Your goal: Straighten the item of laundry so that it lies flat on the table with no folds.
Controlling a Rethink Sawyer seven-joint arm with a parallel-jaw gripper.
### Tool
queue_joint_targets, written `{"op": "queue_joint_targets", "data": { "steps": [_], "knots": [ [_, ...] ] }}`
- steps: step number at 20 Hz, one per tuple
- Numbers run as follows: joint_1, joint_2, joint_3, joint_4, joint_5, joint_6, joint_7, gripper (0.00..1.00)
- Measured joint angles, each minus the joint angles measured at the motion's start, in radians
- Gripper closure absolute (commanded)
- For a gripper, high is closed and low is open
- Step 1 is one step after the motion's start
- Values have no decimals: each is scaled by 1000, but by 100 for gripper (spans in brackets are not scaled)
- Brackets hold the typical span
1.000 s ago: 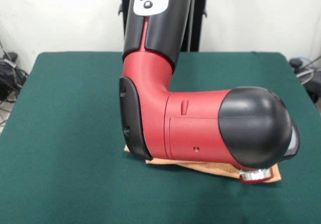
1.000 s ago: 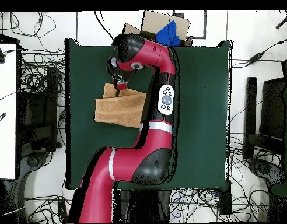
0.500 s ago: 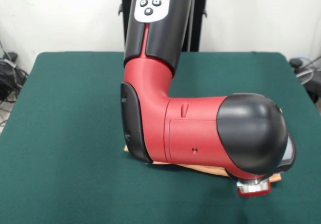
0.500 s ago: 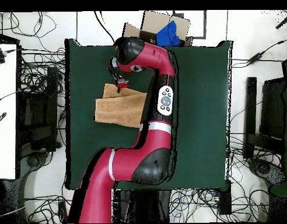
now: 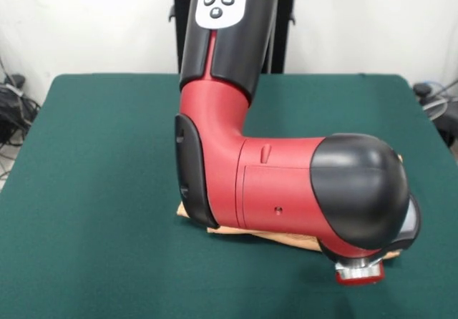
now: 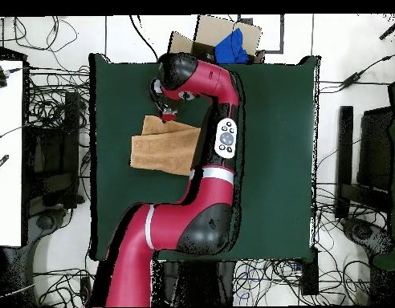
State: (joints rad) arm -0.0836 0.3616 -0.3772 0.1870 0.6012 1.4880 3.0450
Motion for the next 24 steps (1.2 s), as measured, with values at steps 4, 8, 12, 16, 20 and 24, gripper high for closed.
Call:
{"op": "queue_joint_targets", "data": {
  "steps": [4, 8, 12, 16, 20, 24],
  "knots": [
    [6, -23, 1, 34, -1, -3, 0, 100],
    [6, -38, 4, 51, -1, -3, 0, 100],
    [6, -51, 5, 59, -1, -3, 0, 100],
    [5, -62, 8, 67, -1, -3, 0, 100],
    [4, -71, 10, 76, -1, -2, 0, 100],
    [2, -88, 15, 96, -1, -1, 0, 100]
  ]
}}
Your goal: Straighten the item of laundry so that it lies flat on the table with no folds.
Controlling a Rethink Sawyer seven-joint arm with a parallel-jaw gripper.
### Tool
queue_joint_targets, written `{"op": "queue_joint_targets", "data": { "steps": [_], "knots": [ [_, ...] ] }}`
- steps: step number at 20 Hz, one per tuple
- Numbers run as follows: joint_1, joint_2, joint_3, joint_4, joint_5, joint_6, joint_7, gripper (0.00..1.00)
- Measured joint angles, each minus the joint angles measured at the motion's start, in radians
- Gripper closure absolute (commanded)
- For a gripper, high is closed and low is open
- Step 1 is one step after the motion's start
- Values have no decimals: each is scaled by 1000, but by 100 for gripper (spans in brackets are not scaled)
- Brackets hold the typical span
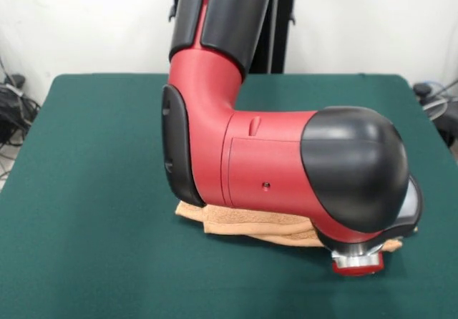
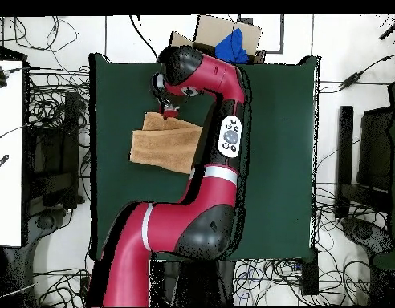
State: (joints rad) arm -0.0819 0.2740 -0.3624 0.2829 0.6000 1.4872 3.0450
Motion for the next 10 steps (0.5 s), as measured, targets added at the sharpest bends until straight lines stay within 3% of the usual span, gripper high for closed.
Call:
{"op": "queue_joint_targets", "data": {
  "steps": [10],
  "knots": [
    [-18, -35, 21, 18, 0, 38, 0, 100]
  ]
}}
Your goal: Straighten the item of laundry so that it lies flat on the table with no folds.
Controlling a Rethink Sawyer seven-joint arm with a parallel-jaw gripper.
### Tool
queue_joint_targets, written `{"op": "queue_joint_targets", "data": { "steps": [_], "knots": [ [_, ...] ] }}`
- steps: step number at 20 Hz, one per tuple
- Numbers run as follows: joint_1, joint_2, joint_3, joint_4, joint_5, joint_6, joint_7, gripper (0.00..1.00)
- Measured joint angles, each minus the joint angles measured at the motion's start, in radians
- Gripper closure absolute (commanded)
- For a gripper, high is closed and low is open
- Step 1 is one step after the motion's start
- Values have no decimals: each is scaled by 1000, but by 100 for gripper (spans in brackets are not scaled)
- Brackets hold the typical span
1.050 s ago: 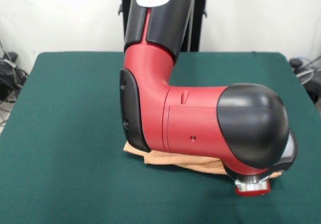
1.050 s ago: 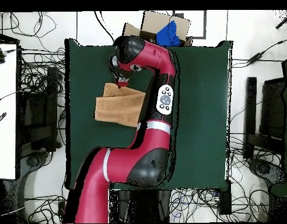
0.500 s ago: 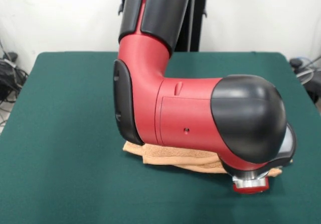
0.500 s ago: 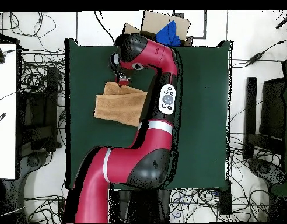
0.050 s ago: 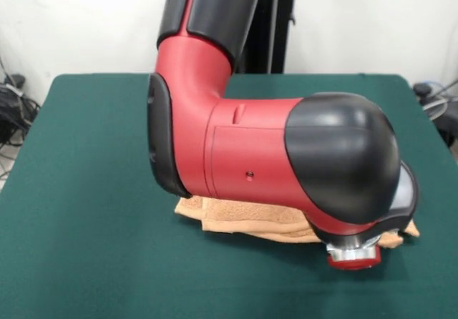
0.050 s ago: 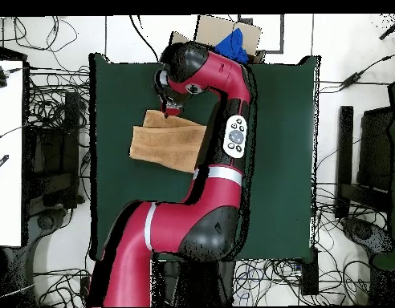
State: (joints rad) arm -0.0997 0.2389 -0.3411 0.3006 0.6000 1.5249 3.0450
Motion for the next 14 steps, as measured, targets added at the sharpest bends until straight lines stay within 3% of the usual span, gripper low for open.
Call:
{"op": "queue_joint_targets", "data": {
  "steps": [14],
  "knots": [
    [-60, -58, 3, 13, -2, 112, 0, 100]
  ]
}}
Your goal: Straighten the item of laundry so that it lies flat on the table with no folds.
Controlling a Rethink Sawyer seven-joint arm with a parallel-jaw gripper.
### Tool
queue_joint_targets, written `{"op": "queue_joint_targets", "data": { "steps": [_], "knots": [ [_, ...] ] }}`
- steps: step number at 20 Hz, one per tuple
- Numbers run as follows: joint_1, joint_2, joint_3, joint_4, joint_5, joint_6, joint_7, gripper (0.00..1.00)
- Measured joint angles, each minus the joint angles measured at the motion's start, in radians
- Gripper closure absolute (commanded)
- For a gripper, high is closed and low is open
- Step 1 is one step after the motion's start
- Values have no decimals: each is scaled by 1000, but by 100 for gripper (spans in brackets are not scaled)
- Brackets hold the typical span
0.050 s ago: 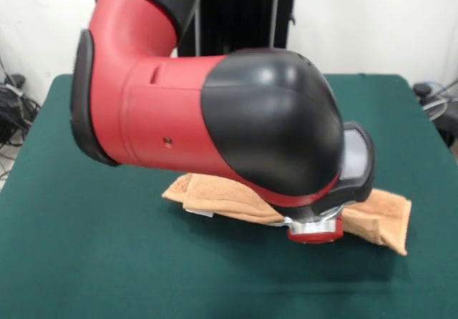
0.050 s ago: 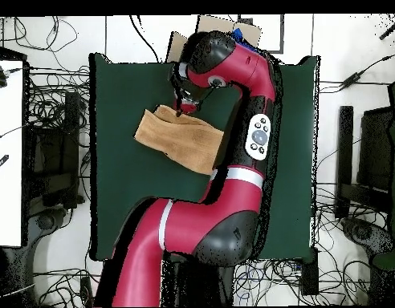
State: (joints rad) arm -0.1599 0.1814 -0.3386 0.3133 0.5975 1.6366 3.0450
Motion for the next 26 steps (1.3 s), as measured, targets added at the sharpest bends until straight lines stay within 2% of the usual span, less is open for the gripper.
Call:
{"op": "queue_joint_targets", "data": {
  "steps": [3, 4, 17, 26],
  "knots": [
    [-4, -2, 0, 0, -3, 0, 0, 100],
    [-6, -3, 1, 0, -4, 0, 0, 0],
    [-18, 1, 51, 26, -13, -121, 0, 0],
    [-24, 7, 72, 30, -16, -125, 0, 0]
  ]
}}
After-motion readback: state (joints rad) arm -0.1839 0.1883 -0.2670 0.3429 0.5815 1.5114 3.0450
